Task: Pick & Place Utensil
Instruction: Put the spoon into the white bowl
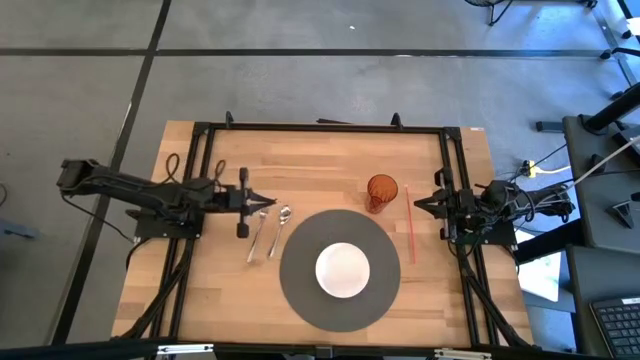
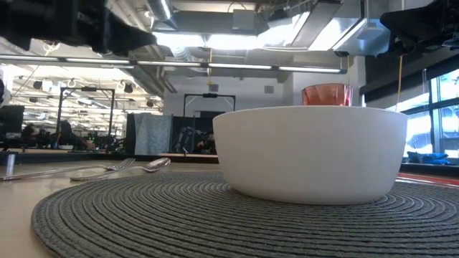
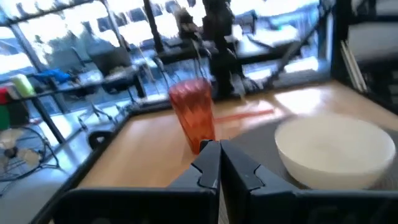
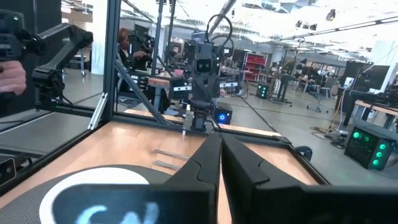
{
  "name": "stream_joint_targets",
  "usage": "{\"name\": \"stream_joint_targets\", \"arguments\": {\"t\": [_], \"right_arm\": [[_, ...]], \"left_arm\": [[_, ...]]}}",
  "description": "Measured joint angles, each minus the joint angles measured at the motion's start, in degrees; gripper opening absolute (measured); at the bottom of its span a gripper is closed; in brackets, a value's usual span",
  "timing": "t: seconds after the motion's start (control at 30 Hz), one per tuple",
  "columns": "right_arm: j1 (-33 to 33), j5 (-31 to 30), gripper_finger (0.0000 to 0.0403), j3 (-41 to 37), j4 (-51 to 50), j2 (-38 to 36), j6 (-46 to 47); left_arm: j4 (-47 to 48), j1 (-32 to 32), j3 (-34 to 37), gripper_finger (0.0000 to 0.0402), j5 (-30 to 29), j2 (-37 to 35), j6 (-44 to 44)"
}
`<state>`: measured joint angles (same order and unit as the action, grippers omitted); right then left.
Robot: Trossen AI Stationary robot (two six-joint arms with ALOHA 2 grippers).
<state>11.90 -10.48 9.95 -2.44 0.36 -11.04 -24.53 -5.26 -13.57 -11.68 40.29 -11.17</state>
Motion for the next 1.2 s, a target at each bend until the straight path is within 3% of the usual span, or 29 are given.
{"name": "stream_joint_targets", "arguments": {"t": [0.17,0.5,0.73,0.93,1.2], "right_arm": [[0.02,0.00,0.0016,0.01,0.27,0.00,0.01],[0.01,0.00,0.0016,0.00,0.46,0.00,0.01],[0.00,0.00,0.0016,0.01,0.45,0.00,0.01],[0.00,0.00,0.0016,-0.01,0.46,0.00,-0.18],[0.02,0.00,0.0016,0.01,0.44,0.00,-0.15]], "left_arm": [[-0.29,-0.36,3.71,0.0001,-0.16,-10.78,0.95],[10.83,-1.77,8.10,0.0001,-0.75,-27.55,0.69],[15.51,-1.77,9.89,0.0001,-0.88,-30.51,-1.55],[18.83,-1.77,9.89,0.0003,-4.03,-30.49,-0.12],[21.99,-1.77,9.89,0.0003,-3.99,-30.47,2.50]]}}
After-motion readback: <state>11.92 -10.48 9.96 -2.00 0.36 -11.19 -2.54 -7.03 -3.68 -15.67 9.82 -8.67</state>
